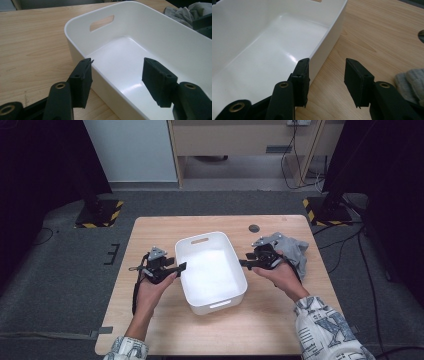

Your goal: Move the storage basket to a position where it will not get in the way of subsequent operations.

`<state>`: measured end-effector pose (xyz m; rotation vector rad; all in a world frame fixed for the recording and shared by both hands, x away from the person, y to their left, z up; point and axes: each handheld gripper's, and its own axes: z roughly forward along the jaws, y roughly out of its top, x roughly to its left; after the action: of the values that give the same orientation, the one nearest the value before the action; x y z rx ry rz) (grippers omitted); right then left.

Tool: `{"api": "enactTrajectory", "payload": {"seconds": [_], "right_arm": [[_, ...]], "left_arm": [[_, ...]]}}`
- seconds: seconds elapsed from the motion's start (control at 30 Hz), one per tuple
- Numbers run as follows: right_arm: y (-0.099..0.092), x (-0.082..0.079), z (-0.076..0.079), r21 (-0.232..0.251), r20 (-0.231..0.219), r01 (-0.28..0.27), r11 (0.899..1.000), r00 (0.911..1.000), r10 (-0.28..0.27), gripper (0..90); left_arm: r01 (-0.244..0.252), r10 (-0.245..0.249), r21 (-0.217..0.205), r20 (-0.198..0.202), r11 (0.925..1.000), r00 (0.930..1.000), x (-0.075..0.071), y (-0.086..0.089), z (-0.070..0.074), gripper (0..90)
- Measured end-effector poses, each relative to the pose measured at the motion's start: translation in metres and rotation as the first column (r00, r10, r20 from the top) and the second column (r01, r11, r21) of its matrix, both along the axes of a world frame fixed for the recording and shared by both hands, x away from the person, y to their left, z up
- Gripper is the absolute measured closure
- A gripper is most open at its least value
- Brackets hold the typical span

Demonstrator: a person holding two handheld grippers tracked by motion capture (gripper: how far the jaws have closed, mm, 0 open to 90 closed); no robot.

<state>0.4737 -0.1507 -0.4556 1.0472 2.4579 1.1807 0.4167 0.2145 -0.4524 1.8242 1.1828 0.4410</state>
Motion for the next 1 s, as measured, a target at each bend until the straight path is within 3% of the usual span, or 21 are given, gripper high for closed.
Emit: {"api": "enactTrajectory", "payload": {"seconds": [0.3, 0.47, 0.53, 0.77, 0.93, 1.0], "right_arm": [[0.034, -0.008, -0.004, 0.012, -0.004, -0.054, 0.998, 0.9985, 0.054, 50.8], [0.045, -0.010, -0.007, 0.017, 0.001, -0.079, 0.997, 0.9969, 0.079, 47.7], [0.049, -0.010, -0.008, 0.021, 0.002, -0.077, 0.997, 0.9971, 0.077, 45.6], [0.063, -0.014, -0.016, -0.028, 0.010, -0.107, 0.994, 0.9942, 0.107, 41.7], [0.066, -0.015, -0.018, -0.035, 0.002, -0.109, 0.993, 0.9940, 0.109, 41.4], [0.066, -0.015, -0.018, -0.035, -0.005, -0.113, 0.993, 0.9936, 0.113, 41.5]], "left_arm": [[-0.047, 0.047, -0.001, 0.007, 0.9989, 0.9989, -0.004, 0.021, 0.001, 39.0], [-0.072, 0.072, 0.030, 0.010, 0.9969, 0.9973, -0.006, 0.030, 0.001, 38.1], [-0.082, 0.082, 0.025, 0.010, 0.9963, 0.9966, -0.006, 0.034, 0.000, 38.1], [-0.106, 0.106, 0.046, 0.010, 0.9933, 0.9943, -0.008, 0.047, 0.000, 39.1], [-0.110, 0.112, 0.069, -0.024, 0.9915, 0.9934, -0.010, 0.052, -0.004, 41.8], [-0.097, 0.100, 0.076, -0.039, 0.9924, 0.9942, -0.010, 0.051, -0.006, 47.5]]}}
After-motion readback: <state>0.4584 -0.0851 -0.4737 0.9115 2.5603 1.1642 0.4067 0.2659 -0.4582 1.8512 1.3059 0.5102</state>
